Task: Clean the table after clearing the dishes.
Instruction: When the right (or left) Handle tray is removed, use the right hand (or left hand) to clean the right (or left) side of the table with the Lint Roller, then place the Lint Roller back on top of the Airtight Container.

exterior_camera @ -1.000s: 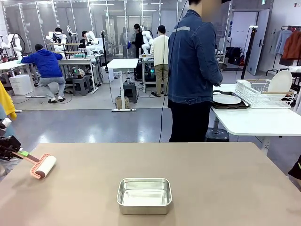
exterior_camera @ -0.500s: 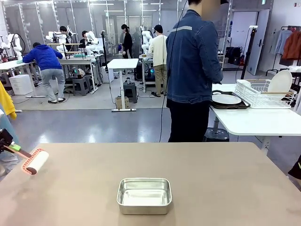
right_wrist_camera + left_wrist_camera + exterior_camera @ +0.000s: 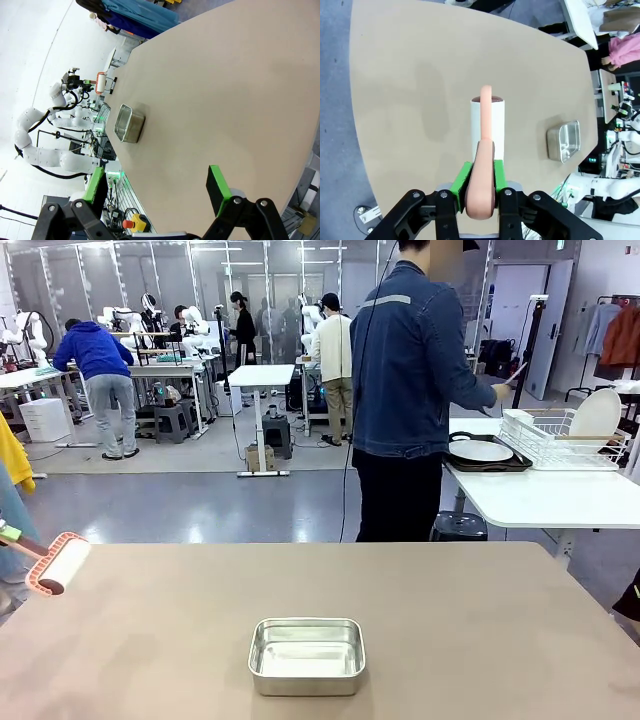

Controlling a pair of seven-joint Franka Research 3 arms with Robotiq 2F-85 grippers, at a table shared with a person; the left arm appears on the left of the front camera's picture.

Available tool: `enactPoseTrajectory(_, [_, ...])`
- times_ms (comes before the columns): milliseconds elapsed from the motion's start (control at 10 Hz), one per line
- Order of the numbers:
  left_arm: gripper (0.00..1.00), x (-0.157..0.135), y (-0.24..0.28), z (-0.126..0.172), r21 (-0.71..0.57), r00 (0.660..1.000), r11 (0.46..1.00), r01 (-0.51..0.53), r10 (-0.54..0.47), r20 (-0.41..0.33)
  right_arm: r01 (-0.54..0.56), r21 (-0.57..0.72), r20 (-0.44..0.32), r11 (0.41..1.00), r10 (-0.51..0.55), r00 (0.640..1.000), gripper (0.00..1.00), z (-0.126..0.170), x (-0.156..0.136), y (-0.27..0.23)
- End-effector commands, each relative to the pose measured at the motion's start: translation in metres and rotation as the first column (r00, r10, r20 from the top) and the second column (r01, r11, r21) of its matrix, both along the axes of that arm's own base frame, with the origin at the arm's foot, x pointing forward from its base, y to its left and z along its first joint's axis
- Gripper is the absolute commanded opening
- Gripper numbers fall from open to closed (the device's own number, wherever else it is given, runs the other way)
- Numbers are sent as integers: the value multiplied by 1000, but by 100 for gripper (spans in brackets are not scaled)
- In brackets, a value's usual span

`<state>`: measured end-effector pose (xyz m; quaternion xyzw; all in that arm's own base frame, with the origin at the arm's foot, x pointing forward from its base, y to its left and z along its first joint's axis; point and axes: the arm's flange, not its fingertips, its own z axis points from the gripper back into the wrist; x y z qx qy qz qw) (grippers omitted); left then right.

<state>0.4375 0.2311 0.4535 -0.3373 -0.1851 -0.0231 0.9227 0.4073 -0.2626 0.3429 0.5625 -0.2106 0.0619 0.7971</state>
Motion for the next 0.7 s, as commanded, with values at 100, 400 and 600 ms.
enactPoseTrajectory(100, [23,15,3,-5,8,1000,1000,11,-11,-14,7,10,8,1000,-7,1000,100,2,-1,2])
enactPoseTrajectory(400, [23,15,3,-5,8,1000,1000,11,-11,-14,7,10,8,1000,-7,1000,100,2,-1,2])
enactPoseTrajectory(600, [23,15,3,-5,8,1000,1000,11,-11,-14,7,10,8,1000,-7,1000,100,2,-1,2])
